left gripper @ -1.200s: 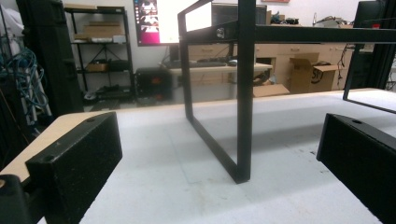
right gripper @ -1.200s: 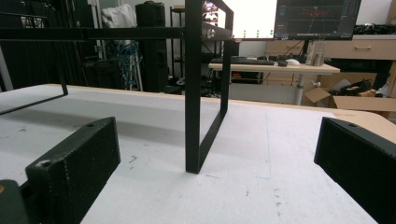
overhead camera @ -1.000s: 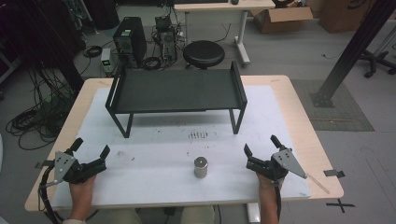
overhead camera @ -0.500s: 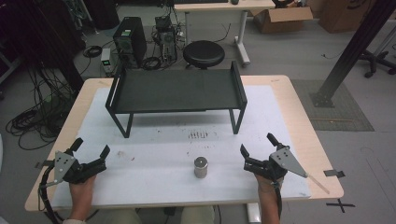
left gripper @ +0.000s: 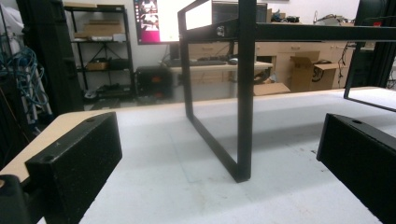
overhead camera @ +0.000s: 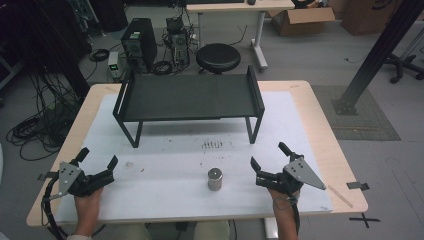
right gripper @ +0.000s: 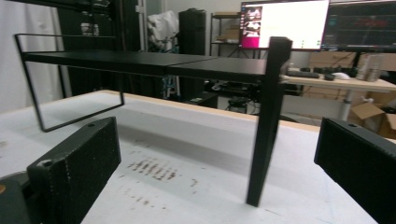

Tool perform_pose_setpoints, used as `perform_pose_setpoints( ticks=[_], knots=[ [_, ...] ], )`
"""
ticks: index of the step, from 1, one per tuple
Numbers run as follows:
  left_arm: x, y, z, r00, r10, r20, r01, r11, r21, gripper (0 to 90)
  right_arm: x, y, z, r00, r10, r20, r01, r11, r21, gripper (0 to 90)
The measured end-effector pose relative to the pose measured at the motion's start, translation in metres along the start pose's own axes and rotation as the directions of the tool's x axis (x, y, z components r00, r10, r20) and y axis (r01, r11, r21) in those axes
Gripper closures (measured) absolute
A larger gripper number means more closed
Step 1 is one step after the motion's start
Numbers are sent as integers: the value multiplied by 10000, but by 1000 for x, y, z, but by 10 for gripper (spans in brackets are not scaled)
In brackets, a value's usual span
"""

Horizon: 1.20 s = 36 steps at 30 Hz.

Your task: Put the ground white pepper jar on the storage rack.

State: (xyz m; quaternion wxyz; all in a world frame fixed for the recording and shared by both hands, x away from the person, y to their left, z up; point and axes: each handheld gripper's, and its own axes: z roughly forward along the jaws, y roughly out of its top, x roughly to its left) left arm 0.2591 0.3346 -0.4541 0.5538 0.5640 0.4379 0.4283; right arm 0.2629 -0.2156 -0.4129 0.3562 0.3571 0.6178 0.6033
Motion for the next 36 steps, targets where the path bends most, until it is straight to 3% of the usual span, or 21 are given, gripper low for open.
perform_pose_setpoints(
  ticks=[6, 15, 36],
  knots=[
    [-1, 0, 0, 10000, 47, -18, -47, 10000, -23, 2, 15, 3, 5, 9973, 38, -738, -25, 9998, 178, 0],
    [0, 0, -1, 10000, 41, -31, -41, 10000, -53, 2, 36, 5, 11, 9839, -363, -1749, 483, 9967, 647, 1],
    [-1, 0, -1, 10000, 43, -39, -43, 9999, -130, 3, 59, -4, 20, 9567, -297, -2894, 709, 9886, 1330, 1]
  ],
)
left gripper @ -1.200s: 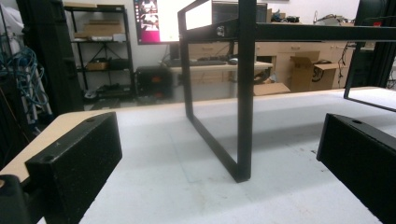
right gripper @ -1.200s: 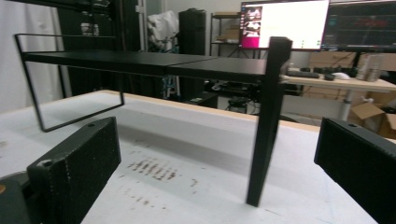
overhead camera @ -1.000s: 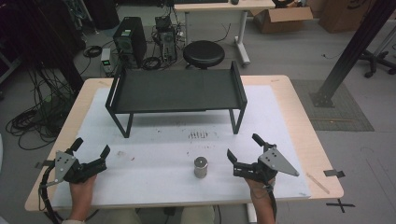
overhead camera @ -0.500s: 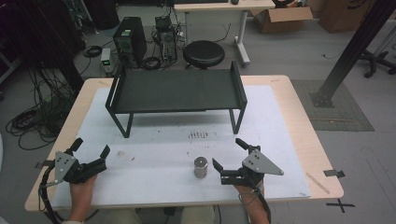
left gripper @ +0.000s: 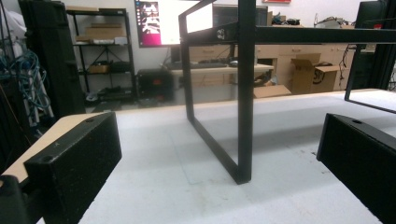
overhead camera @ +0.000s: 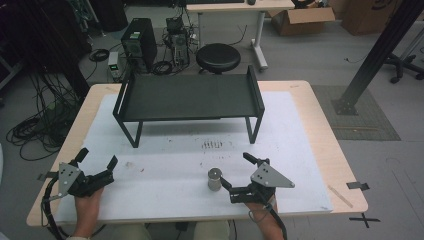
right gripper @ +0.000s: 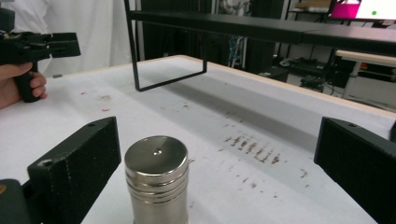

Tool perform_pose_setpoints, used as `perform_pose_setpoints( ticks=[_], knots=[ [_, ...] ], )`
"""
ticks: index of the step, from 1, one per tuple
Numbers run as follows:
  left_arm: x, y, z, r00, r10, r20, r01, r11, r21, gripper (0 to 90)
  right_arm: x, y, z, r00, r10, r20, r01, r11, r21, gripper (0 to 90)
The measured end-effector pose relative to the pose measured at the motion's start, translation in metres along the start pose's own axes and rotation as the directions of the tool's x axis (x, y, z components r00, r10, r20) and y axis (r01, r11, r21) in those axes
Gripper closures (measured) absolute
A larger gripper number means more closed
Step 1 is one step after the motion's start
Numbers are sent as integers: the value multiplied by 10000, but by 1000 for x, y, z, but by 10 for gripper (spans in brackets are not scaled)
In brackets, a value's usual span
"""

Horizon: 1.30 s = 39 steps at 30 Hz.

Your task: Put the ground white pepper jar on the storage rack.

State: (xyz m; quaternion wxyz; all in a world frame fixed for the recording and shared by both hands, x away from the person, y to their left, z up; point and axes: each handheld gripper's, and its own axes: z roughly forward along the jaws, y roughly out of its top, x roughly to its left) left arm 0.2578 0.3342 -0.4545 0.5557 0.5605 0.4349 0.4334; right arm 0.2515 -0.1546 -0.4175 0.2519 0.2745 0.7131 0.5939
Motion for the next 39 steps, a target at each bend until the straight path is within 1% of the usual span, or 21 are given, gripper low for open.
perform_pose_setpoints(
  ticks=[9, 19, 30, 31, 36, 39],
  knots=[
    [0, 0, 0, 10000, 4, 1, -4, 10000, 19, 2, 9, -3, 12, 9982, -147, -588, 176, 9986, 501, 4],
    [0, 0, 0, 10000, -3, 4, 3, 10000, 22, 2, 14, -5, 23, 9950, -187, -979, 280, 9951, 949, 12],
    [0, 0, 0, 10000, -3, 5, 3, 10000, 11, 2, 17, -8, 34, 9921, -88, -1253, 257, 9907, 1333, 19],
    [0, 0, 0, 10000, -5, 6, 5, 10000, 24, 2, 17, -8, 36, 9919, -34, -1270, 216, 9895, 1430, 23],
    [0, 0, 0, 10000, -7, 8, 7, 10000, 22, 2, 15, -10, 38, 9919, 102, -1264, 99, 9875, 1574, 37],
    [0, 0, 0, 10000, -6, 7, 6, 10000, 22, 2, 15, -11, 40, 9902, 168, -1390, 79, 9845, 1752, 55]
  ],
)
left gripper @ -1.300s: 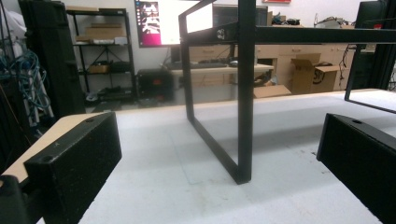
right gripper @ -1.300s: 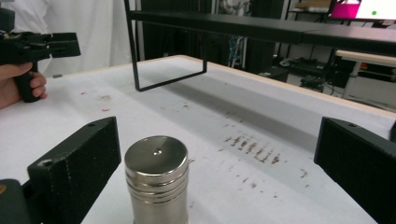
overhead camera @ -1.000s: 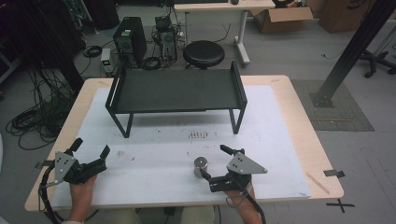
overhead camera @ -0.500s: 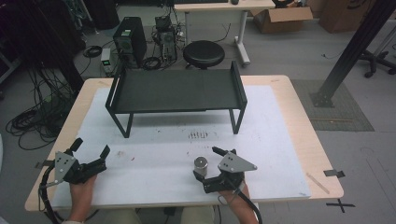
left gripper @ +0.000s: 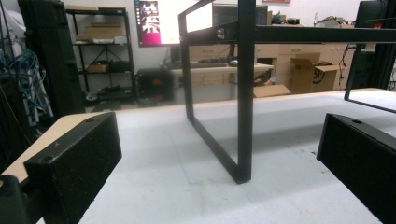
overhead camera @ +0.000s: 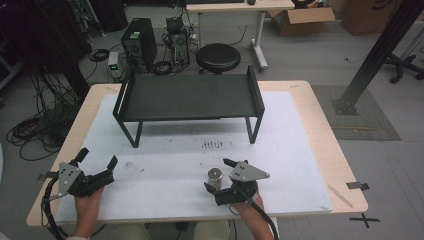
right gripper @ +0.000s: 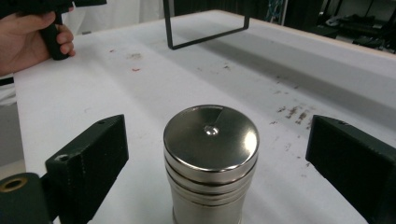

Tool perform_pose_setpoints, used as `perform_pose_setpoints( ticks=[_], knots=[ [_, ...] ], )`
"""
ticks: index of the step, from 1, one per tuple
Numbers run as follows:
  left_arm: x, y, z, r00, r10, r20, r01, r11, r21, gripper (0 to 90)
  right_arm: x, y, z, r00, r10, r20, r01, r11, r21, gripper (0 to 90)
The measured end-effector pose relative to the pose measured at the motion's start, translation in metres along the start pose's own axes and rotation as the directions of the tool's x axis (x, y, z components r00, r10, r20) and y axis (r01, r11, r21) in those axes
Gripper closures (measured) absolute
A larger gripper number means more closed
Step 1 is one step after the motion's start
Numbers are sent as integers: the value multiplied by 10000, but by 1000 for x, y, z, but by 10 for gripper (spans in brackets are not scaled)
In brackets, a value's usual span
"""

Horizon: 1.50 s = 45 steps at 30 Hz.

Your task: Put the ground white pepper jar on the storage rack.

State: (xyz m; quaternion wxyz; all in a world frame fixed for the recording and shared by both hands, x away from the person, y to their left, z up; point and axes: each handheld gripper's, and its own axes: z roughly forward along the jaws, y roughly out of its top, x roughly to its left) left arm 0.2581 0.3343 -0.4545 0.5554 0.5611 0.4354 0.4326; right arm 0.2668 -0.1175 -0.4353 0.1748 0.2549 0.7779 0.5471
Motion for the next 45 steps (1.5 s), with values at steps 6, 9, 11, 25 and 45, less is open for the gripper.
perform_pose_setpoints(
  ticks=[6, 9, 11, 25, 45],
  knots=[
    [0, 0, 0, 10000, 1, -3, -1, 10000, 0, 2, 0, -2, 4, 9998, 113, -150, -109, 9996, 278, 110],
    [0, 0, 0, 10000, -1, -2, 1, 10000, -1, 2, -1, -2, 5, 9997, 175, -196, -167, 9991, 394, 144],
    [0, 0, 0, 10000, 0, 1, 0, 10000, 2, 2, -1, -3, 5, 9994, 225, -258, -214, 9989, 414, 172],
    [0, 0, 0, 10000, -11, -1, 11, 10000, -22, 2, -3, -7, 6, 9972, 605, -434, -581, 9968, 547, 323],
    [0, 0, 0, 10000, -11, -3, 11, 10000, -35, 2, -2, -6, 5, 9975, 540, -460, -518, 9975, 472, 483]
  ],
)
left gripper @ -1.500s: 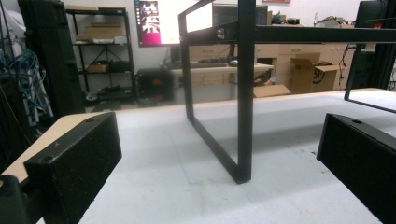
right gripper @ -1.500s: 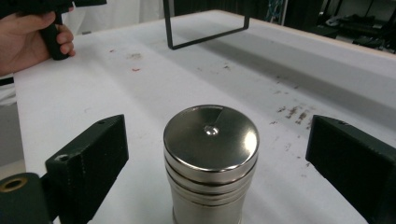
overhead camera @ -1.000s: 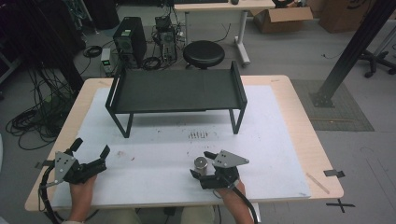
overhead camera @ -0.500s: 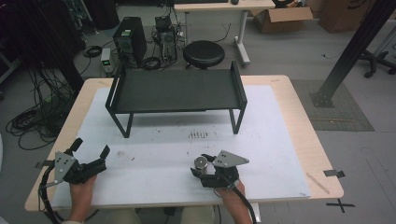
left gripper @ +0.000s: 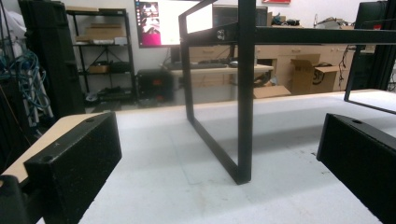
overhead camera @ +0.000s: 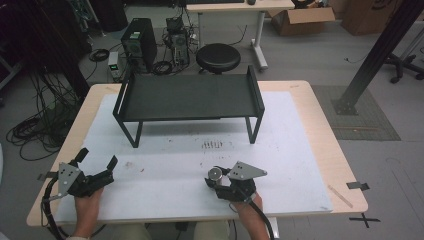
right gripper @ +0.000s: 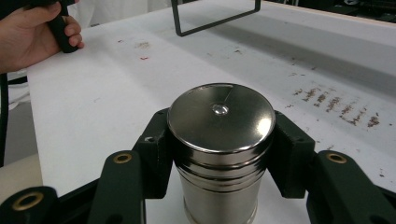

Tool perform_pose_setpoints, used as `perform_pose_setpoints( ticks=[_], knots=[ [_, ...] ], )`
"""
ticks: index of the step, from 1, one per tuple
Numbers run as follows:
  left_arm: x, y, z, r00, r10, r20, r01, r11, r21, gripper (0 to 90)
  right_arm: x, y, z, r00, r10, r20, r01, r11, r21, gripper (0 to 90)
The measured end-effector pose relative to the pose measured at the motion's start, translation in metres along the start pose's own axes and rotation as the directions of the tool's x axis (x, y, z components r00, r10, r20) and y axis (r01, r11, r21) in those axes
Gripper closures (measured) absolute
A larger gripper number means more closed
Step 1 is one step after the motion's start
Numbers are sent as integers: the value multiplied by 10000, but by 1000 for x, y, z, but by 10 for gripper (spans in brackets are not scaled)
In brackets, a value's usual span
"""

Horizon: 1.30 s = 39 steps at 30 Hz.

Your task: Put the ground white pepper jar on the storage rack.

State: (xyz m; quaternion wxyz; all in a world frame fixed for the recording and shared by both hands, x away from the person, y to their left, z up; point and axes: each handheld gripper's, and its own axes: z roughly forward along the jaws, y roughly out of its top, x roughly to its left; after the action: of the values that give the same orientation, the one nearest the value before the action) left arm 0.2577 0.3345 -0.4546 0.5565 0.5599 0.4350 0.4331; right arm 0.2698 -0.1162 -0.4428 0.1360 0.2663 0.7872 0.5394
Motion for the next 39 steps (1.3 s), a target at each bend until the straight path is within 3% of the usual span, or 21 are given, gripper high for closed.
perform_pose_setpoints(
  ticks=[21, 39],
  knots=[
    [0, 0, 0, 10000, -8, 2, 8, 10000, 2, 2, 1, 18, -2, 10000, -10, 20, 11, 9991, -413, 486],
    [0, 0, 0, 10000, -2, 8, 2, 10000, 32, 2, -2, 55, -7, 9999, -68, -113, 58, 9959, -900, 487]
  ],
)
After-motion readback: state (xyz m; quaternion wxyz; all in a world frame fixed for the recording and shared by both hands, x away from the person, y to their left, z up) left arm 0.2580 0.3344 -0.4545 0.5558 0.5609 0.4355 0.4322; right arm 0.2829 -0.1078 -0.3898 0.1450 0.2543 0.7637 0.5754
